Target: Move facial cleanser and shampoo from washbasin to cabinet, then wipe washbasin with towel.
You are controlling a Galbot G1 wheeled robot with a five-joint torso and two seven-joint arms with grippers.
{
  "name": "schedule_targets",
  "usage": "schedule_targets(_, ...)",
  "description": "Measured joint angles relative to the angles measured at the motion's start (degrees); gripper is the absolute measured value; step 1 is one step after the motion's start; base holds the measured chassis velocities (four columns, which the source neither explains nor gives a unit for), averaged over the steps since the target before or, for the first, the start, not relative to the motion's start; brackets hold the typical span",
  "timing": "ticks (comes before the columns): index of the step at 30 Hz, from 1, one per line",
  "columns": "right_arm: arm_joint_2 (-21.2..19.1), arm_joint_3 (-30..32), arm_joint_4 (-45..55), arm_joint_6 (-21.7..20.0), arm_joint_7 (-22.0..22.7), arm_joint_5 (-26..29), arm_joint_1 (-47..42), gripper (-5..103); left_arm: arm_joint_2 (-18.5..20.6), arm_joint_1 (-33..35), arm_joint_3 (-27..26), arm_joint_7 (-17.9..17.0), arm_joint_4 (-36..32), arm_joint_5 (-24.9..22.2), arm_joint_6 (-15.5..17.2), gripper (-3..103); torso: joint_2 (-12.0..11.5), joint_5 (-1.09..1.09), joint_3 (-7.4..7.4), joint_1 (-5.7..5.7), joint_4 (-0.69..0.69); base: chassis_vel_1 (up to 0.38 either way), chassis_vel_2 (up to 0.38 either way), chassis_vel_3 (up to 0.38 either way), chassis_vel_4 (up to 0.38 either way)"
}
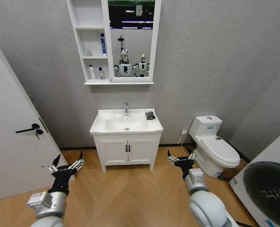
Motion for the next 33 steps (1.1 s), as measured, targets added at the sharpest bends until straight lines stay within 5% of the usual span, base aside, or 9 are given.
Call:
schedule_targets(16,-0.12,0.0,-0.62,2.67,-0.44,0.06,-0.23,100,-0.73,0.08,0.12,0.4,-0.51,0.09,0.56,100,0.03,-0.03,-0.02,-0.05,0.0,0.18,-0.18,-0.174,0.173)
schedule_targets(33,-0.29,0.1,-1.4,3.4,-0.59,0.98,0.71,100,-1.0,-0.02,0.56,0.78,0.31,1.9,-0.38,100,-0.01,-0.04,0.01,0.01,0.0,0.001,0.025,0.022,0.001)
